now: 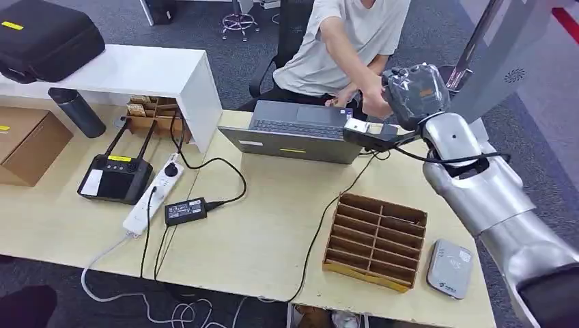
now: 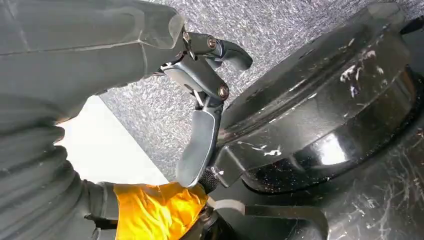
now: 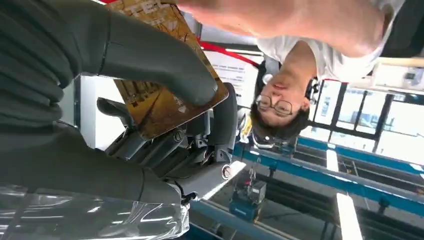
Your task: Pass the card to the sensor for recognition and then transmit it.
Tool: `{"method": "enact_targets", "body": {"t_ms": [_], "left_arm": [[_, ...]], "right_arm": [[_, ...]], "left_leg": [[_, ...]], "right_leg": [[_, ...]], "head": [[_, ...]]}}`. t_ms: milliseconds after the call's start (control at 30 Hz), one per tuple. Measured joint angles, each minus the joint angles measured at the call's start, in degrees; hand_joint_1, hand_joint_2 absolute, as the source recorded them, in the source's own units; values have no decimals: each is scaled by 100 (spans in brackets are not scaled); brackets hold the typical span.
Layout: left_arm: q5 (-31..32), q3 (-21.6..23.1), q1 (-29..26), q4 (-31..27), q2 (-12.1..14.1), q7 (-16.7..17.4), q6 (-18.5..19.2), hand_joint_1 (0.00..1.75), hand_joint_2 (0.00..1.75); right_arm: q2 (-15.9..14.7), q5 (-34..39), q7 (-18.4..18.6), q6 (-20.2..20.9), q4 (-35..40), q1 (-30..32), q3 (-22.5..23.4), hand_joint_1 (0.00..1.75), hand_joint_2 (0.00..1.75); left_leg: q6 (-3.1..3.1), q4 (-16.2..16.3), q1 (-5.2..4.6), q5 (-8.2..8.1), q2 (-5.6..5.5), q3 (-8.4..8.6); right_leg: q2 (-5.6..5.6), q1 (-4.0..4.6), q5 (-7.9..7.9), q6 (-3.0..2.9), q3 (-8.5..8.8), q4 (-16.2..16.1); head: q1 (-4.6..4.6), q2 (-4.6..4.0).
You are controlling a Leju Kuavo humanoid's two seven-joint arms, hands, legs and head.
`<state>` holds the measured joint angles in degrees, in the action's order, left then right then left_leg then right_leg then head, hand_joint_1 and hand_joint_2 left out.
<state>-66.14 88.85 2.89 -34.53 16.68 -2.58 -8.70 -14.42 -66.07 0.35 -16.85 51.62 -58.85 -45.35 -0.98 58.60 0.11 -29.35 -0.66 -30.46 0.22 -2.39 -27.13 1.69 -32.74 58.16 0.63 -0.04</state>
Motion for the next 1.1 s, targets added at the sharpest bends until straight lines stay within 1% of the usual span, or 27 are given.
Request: {"method": "enact_targets", "body": {"t_ms": [133, 167, 367, 833, 933, 1100], "left_arm": [[33, 0, 11, 94, -44, 0, 41, 0, 175], [37, 0, 12, 113, -52, 0, 54, 0, 175], [151, 0, 30, 208, -81, 0, 201, 0, 175], [245, -57, 30, 269, -109, 107, 107, 0, 175], [249, -66, 26, 269, -107, 114, 96, 0, 175], [254, -87, 18, 269, -107, 116, 87, 0, 175]], "right_arm": [[81, 4, 0, -48, -194, -22, -72, 175, 175], [90, 7, -4, -52, -222, -22, -89, 0, 175], [133, 39, -52, -68, -321, -23, -168, 0, 175], [144, 24, -29, -83, -371, -22, -249, 0, 175], [90, 7, 55, -70, -393, -55, -243, 0, 175], [-55, 7, 52, -63, -454, -268, -219, 0, 175]], "left_leg": [[-1, 0, 0, 1, 0, 0], [-1, 0, 0, 1, 0, 0], [-1, 0, 0, 1, 1, 0], [-1, 1, 0, 1, 1, -1], [-1, 2, -1, 1, 2, -1], [-1, 3, 0, 1, 3, -5]], "right_leg": [[0, 0, 4, -2, -1, 1], [0, 0, 4, -2, -1, 1], [0, 0, 4, -2, -2, 1], [1, 0, 4, -2, -5, -1], [2, 0, 6, -1, -7, 0], [3, 0, 6, -1, -8, -1]], "head": [[-2, 0], [0, 0], [0, 0], [0, 0], [2, 0], [-2, 0]]}}
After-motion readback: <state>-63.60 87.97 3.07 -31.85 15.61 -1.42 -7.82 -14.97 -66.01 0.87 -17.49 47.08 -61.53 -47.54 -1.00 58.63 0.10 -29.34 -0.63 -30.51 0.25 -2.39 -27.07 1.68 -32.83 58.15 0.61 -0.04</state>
